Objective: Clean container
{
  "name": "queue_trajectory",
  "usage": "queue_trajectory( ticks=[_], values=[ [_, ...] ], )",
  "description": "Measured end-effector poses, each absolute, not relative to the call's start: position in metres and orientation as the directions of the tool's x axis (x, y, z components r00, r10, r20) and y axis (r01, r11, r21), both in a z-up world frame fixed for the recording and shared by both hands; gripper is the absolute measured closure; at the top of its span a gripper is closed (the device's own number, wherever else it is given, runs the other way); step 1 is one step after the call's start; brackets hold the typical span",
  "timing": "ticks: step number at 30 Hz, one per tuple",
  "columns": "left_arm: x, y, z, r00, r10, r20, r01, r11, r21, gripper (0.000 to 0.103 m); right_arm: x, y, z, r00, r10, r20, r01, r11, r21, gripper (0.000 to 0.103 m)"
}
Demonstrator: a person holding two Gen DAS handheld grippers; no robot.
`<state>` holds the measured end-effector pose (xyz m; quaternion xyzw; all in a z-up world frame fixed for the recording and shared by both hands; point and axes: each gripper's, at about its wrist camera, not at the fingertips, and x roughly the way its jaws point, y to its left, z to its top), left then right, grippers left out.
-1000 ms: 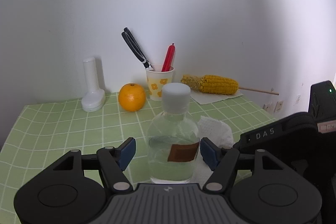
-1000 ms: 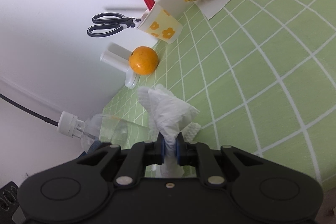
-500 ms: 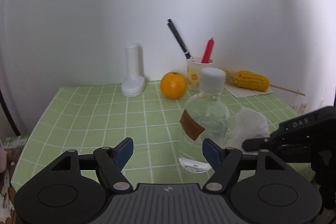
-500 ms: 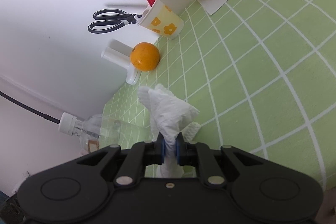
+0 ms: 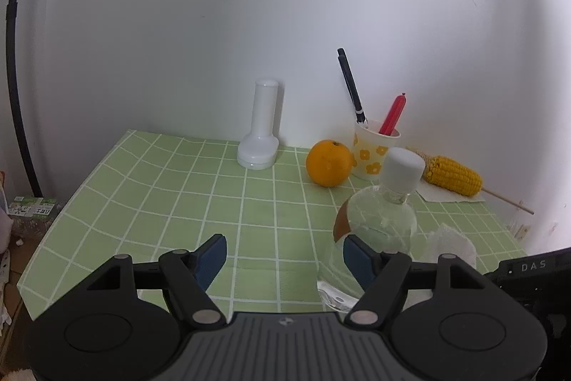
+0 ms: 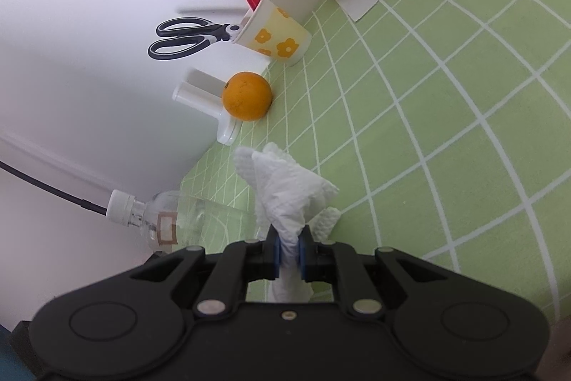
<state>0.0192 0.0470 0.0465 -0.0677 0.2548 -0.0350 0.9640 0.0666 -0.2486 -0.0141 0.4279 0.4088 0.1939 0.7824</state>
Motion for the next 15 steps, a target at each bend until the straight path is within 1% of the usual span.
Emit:
queue_trajectory(
  ticks=[4, 7, 11, 13, 14, 15],
  values=[
    [0.01, 0.043, 0.056, 0.88, -0.128, -0.456, 0.058, 0.984, -0.166, 0.03, 0.067, -0.249, -0.015, 0.592, 0.658, -0.466, 0.051, 0.546, 0.836, 0.093],
    [0.007, 0.035, 0.065, 0.886, -0.191, -0.422, 0.124, 0.976, -0.18, 0.03, 0.067, -0.249, -0.014, 0.589, 0.668, -0.454, 0.05, 0.53, 0.846, 0.092],
    [0.012, 0.017, 0.074, 0.89, -0.224, -0.396, 0.176, 0.972, -0.156, 0.03, 0.069, -0.248, -0.019, 0.582, 0.695, -0.423, 0.068, 0.477, 0.876, 0.092],
    [0.019, 0.008, 0.078, 0.891, -0.228, -0.392, 0.192, 0.973, -0.129, 0.032, 0.07, -0.248, -0.024, 0.577, 0.714, -0.397, 0.083, 0.432, 0.898, 0.093],
    [0.022, 0.003, 0.079, 0.894, -0.223, -0.388, 0.195, 0.975, -0.11, 0.036, 0.07, -0.248, -0.026, 0.576, 0.722, -0.384, 0.088, 0.412, 0.907, 0.092],
    [0.025, -0.001, 0.08, 0.895, -0.218, -0.39, 0.196, 0.976, -0.096, 0.039, 0.07, -0.248, -0.027, 0.575, 0.726, -0.377, 0.089, 0.403, 0.911, 0.092]
  ],
)
